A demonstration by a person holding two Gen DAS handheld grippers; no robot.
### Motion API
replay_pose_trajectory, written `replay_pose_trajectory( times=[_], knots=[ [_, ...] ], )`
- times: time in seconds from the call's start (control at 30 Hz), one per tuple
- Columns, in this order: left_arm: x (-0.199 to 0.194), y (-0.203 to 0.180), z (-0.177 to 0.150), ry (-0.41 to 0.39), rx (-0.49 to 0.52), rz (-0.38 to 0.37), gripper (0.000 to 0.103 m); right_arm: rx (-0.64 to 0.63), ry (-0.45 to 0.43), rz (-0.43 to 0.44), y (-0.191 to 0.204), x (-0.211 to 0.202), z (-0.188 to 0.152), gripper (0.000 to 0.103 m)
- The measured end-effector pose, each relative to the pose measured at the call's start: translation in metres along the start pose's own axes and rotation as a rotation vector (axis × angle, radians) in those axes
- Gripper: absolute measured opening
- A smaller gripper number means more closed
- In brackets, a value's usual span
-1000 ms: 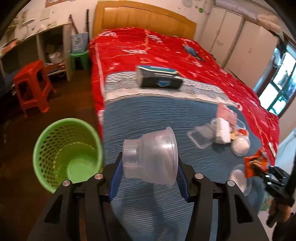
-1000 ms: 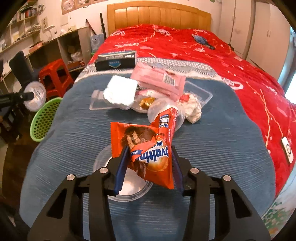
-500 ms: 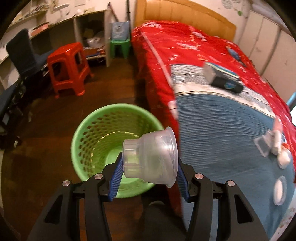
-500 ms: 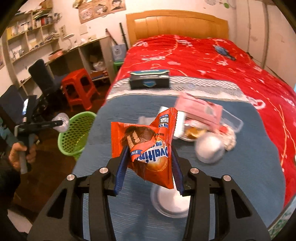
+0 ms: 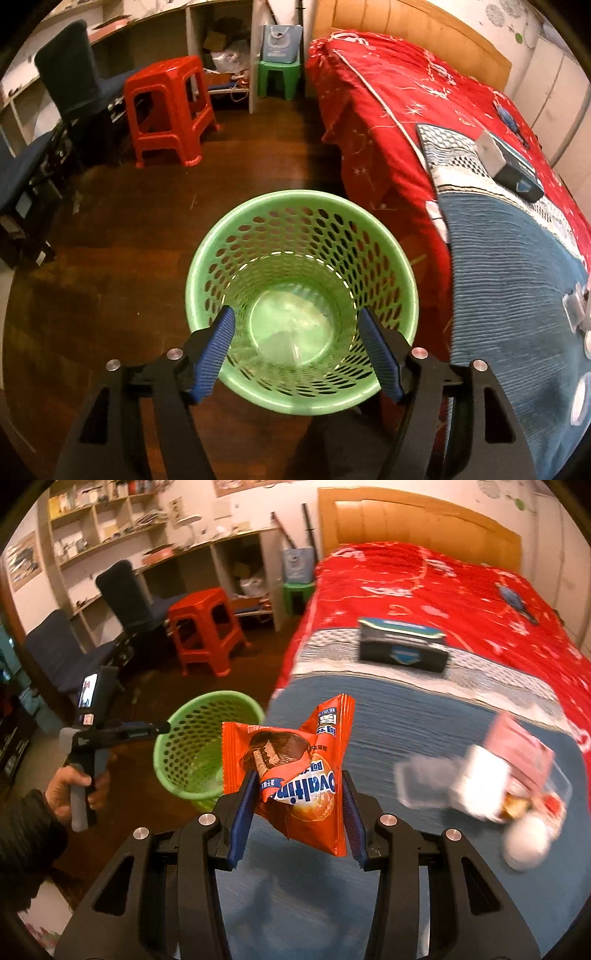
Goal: Collect trash
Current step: 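Carry the wrapper and cup over the green wastebasket and release both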
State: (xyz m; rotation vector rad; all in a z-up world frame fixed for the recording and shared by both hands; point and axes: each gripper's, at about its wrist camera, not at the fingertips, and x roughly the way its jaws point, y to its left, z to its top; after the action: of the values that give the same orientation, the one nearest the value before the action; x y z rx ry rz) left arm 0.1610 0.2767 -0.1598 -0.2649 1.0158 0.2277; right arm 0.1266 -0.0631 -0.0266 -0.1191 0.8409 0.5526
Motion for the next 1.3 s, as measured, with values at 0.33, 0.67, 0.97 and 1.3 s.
replay_pose_trajectory(
  times=[0.33,0.67,0.97,1.3],
  knots=[
    [-0.021,0.043,-0.023,-0.033,-0.089,0.004,0.067,-0.083,0.075,0.107,0.065,0.084,0.035,0.044],
    [-0.017,0.077,-0.040,-0.027,-0.146,0.033,0.067,-0.101,0.148,0.144,0.103,0.149,0.045,0.044],
    [-0.006,0.090,-0.047,-0.004,-0.190,0.039,0.067,-0.123,0.186,0.156,0.115,0.178,0.049,0.050],
    [-0.016,0.083,-0.046,-0.019,-0.184,0.036,0.067,-0.127,0.172,0.167,0.123,0.186,0.051,0.077]
  ],
)
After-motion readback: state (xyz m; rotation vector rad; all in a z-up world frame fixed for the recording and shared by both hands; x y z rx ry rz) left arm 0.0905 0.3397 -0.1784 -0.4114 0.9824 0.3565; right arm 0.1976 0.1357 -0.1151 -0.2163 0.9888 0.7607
